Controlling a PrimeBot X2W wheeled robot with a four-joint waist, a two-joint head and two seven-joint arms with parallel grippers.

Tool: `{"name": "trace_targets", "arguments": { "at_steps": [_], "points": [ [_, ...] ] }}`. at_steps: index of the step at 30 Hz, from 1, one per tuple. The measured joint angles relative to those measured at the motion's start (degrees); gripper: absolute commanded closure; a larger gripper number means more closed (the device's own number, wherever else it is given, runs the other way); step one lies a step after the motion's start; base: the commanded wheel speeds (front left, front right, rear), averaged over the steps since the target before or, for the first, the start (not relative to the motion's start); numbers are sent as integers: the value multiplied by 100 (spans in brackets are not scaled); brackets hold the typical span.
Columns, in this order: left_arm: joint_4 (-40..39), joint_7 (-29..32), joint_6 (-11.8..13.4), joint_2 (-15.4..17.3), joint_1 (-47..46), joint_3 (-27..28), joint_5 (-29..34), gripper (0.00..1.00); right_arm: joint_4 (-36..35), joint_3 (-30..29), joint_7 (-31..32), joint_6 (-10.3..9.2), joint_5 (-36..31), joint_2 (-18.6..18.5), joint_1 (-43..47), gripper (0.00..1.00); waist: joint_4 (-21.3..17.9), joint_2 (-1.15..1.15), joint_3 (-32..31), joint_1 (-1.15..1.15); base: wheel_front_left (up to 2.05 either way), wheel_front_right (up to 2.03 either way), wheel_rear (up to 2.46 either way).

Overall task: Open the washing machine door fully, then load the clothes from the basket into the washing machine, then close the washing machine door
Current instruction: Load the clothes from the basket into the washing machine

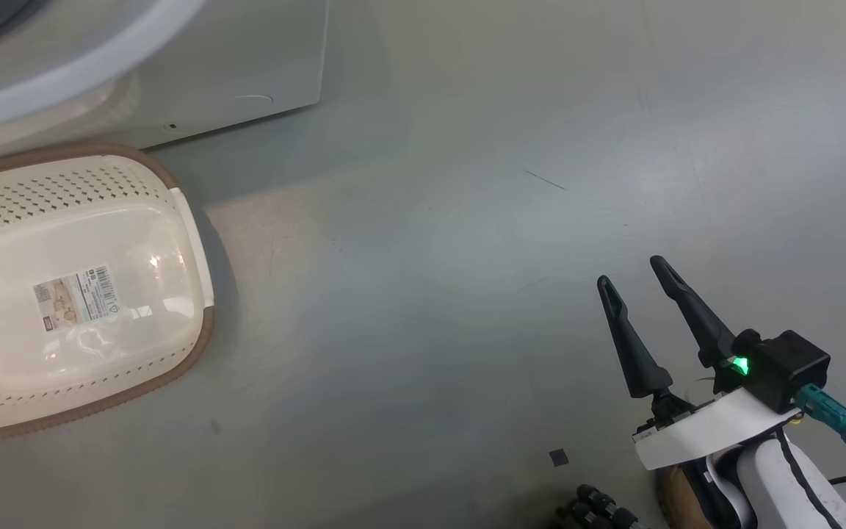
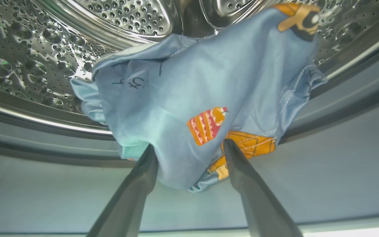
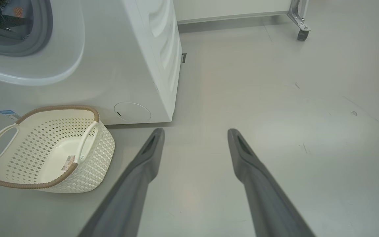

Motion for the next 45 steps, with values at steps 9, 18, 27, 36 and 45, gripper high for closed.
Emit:
{"name": "trace_targets", "arguments": {
  "at_steps": [9, 18, 27, 36, 45],
  "points": [
    [159, -89, 0, 11, -131, -32, 30, 60, -34, 18, 0, 0, 1, 34, 0, 0, -79, 0, 81, 0, 0, 0, 0],
    [233, -370, 53, 13, -208, 11, 26, 100, -42, -2, 0, 0, 1, 38, -1, 0, -99, 0, 115, 0, 0, 0, 0],
    [3, -969, 158, 155, -623, 531, -249, 100, -68, 254, 0, 0, 11, 99, -17, 0, -185, 0, 168, 0, 0, 0, 0],
    [-216, -1582, 203, 298, -1020, 1132, -645, 100, -80, 438, 0, 0, 115, 189, -21, 0, -428, 0, 285, 0, 0, 0, 0],
    [-169, -1766, 245, 466, -1177, 1307, -732, 100, -85, 624, 0, 0, 223, 272, -43, 0, -747, 0, 470, 0, 0, 0, 0]
  ]
}}
